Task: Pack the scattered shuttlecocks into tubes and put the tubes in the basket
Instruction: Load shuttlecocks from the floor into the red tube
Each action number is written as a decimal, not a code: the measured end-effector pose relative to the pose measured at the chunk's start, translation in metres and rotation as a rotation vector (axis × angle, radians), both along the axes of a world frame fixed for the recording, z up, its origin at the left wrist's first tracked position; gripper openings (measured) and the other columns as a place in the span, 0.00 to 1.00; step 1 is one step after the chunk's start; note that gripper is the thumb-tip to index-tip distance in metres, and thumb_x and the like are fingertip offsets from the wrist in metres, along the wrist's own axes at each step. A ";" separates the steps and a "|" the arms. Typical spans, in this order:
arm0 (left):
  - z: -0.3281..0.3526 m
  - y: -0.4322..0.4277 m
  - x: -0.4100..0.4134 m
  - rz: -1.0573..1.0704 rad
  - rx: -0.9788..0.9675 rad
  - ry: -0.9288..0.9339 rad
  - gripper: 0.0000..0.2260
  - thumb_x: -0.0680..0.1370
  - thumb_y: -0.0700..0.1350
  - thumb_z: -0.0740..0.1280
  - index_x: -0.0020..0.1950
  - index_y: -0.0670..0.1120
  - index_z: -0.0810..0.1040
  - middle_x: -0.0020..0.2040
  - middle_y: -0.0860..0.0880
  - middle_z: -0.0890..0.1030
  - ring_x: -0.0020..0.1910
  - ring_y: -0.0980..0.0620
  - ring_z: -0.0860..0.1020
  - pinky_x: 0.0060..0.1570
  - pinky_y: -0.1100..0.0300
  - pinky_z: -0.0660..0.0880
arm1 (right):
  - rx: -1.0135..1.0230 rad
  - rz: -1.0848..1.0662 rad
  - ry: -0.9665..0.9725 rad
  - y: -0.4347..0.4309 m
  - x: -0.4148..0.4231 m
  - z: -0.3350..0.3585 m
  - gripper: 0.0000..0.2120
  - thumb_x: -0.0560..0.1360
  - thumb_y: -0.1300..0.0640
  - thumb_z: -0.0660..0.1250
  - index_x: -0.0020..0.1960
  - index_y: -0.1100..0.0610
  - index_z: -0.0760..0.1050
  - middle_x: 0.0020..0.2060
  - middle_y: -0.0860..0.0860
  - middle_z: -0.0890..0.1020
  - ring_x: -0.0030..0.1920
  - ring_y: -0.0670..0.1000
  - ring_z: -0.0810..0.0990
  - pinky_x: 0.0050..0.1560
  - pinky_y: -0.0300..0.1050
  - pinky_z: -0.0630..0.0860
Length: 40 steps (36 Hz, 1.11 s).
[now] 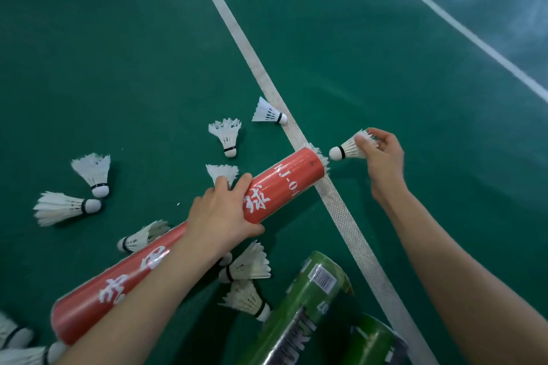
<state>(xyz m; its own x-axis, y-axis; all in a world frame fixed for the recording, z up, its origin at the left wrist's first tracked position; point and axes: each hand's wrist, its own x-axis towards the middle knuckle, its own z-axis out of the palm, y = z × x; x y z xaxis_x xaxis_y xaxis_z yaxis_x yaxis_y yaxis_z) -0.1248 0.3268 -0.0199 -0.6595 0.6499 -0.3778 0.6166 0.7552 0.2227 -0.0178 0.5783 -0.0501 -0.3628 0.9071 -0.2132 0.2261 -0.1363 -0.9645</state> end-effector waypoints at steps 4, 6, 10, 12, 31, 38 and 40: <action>0.006 -0.002 0.006 -0.022 0.045 -0.002 0.41 0.66 0.64 0.72 0.71 0.59 0.53 0.56 0.50 0.67 0.53 0.50 0.73 0.53 0.54 0.73 | -0.042 0.016 0.137 -0.018 0.008 0.017 0.10 0.74 0.61 0.70 0.53 0.53 0.74 0.45 0.50 0.80 0.43 0.47 0.79 0.51 0.41 0.77; 0.008 -0.002 0.009 -0.027 0.068 -0.017 0.42 0.66 0.65 0.72 0.72 0.59 0.53 0.57 0.50 0.67 0.53 0.50 0.73 0.54 0.54 0.73 | -0.026 0.065 0.136 -0.029 0.007 0.023 0.09 0.75 0.61 0.70 0.52 0.52 0.74 0.47 0.52 0.80 0.44 0.48 0.80 0.47 0.40 0.79; 0.012 -0.001 0.012 -0.025 0.139 -0.043 0.43 0.65 0.66 0.72 0.72 0.59 0.53 0.55 0.51 0.67 0.53 0.50 0.73 0.54 0.52 0.74 | 0.053 0.187 0.076 -0.050 0.001 0.033 0.02 0.79 0.57 0.64 0.50 0.52 0.74 0.48 0.52 0.78 0.45 0.46 0.78 0.40 0.34 0.75; 0.015 -0.002 0.012 -0.022 0.158 -0.054 0.43 0.65 0.66 0.72 0.72 0.59 0.53 0.55 0.51 0.66 0.53 0.51 0.73 0.54 0.53 0.74 | 0.059 0.180 0.094 -0.055 -0.001 0.039 0.08 0.81 0.53 0.58 0.50 0.57 0.72 0.43 0.48 0.76 0.38 0.39 0.76 0.38 0.30 0.73; 0.016 -0.007 0.002 0.013 0.148 -0.026 0.41 0.65 0.65 0.73 0.72 0.60 0.56 0.56 0.52 0.67 0.52 0.52 0.72 0.53 0.55 0.72 | -0.110 0.612 0.002 -0.066 -0.005 0.025 0.37 0.71 0.26 0.45 0.74 0.44 0.62 0.69 0.46 0.71 0.70 0.49 0.67 0.75 0.59 0.53; 0.004 -0.014 -0.012 0.155 0.051 -0.055 0.43 0.65 0.65 0.73 0.74 0.59 0.54 0.54 0.50 0.67 0.50 0.50 0.74 0.48 0.55 0.74 | -0.117 0.411 -0.103 -0.048 -0.054 -0.005 0.21 0.83 0.46 0.50 0.61 0.55 0.76 0.55 0.49 0.80 0.58 0.50 0.77 0.62 0.49 0.73; 0.002 -0.019 -0.016 0.177 0.039 -0.056 0.44 0.65 0.66 0.72 0.74 0.59 0.54 0.54 0.50 0.67 0.50 0.50 0.74 0.46 0.56 0.73 | 0.008 0.453 -0.219 -0.040 -0.073 -0.015 0.15 0.82 0.52 0.56 0.65 0.54 0.74 0.61 0.49 0.78 0.60 0.48 0.74 0.60 0.45 0.71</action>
